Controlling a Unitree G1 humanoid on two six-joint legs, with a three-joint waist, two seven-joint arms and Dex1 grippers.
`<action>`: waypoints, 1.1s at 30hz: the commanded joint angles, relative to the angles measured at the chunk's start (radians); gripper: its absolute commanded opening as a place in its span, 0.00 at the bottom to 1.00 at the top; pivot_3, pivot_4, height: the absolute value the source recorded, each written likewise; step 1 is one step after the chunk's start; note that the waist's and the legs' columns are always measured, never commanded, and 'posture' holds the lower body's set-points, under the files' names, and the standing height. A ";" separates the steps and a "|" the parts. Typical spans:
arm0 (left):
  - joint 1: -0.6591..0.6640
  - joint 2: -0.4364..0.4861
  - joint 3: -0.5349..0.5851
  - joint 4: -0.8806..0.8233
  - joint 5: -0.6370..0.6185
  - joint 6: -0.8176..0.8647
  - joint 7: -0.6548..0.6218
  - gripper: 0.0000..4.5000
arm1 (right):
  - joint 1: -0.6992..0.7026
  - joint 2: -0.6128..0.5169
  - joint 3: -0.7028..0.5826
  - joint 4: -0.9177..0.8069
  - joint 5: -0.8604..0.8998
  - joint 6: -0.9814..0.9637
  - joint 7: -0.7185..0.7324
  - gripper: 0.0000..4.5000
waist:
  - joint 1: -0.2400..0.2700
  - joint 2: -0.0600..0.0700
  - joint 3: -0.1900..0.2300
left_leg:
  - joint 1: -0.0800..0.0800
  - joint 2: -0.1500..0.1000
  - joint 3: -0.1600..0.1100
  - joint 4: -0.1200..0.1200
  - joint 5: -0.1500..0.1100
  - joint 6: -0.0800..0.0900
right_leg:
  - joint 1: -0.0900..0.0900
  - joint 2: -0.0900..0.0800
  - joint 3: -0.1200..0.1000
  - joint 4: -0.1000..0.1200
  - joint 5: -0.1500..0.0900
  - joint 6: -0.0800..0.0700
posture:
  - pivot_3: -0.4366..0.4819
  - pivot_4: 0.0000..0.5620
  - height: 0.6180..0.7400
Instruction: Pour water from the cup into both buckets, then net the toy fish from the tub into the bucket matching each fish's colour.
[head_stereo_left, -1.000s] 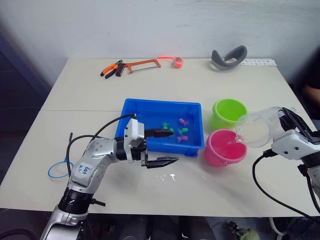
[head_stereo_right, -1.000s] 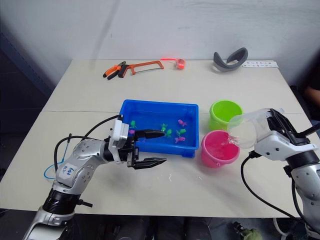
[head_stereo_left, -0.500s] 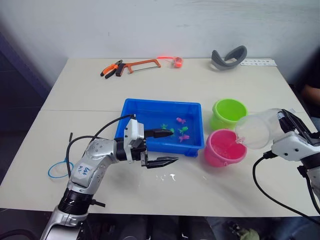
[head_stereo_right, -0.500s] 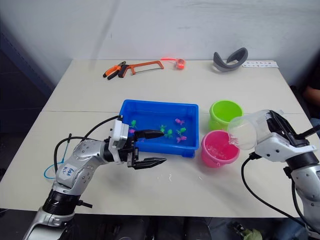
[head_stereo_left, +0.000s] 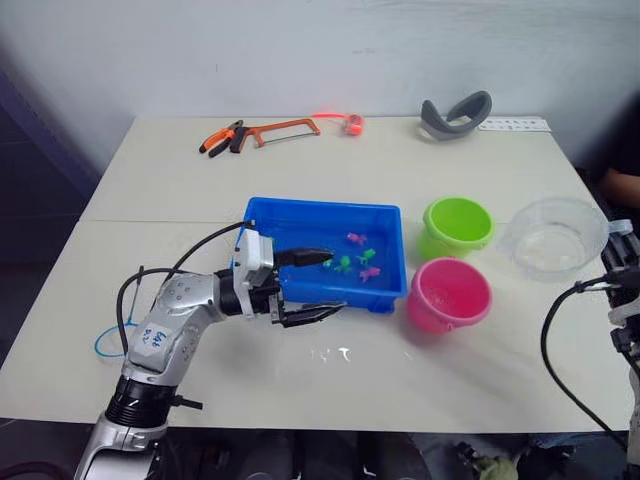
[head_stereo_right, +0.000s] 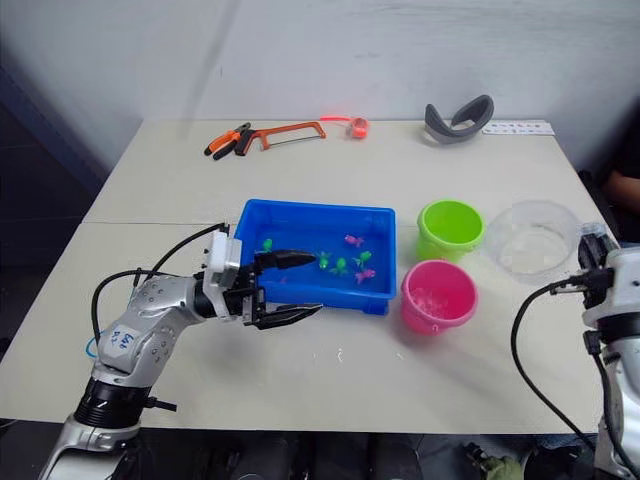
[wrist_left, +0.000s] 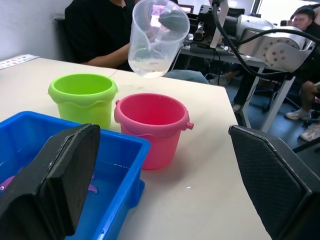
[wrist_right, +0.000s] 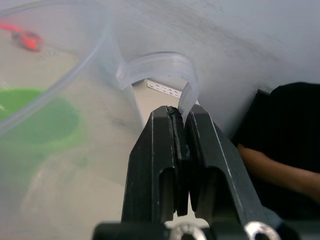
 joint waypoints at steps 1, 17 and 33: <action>-0.043 -0.003 0.058 -0.031 -0.057 0.030 0.031 1.00 | -0.075 -0.027 -0.047 -0.033 0.124 0.133 -0.035 0.02 | -0.001 0.000 0.000 | 0.000 0.000 0.000 0.000 0.000 0.000 | 0.000 0.000 0.000 0.000 0.000 0.000 | 0.48 0.27 1.00; -0.257 -0.014 0.094 0.112 -0.028 0.057 0.109 1.00 | -0.401 -0.273 0.185 0.425 -0.230 -0.047 -0.057 0.02 | -0.002 0.000 0.000 | -0.001 -0.001 0.001 0.000 0.001 0.001 | -0.001 0.000 0.000 0.001 0.000 0.000 | 0.48 0.27 1.00; -0.279 -0.060 0.062 0.123 0.017 0.045 0.126 1.00 | -0.539 -0.370 0.414 0.634 -0.542 -0.445 -0.088 0.02 | -0.002 -0.001 0.001 | -0.002 -0.001 0.001 0.000 0.001 -0.001 | -0.001 0.001 -0.001 0.000 0.000 0.000 | 0.48 0.27 1.00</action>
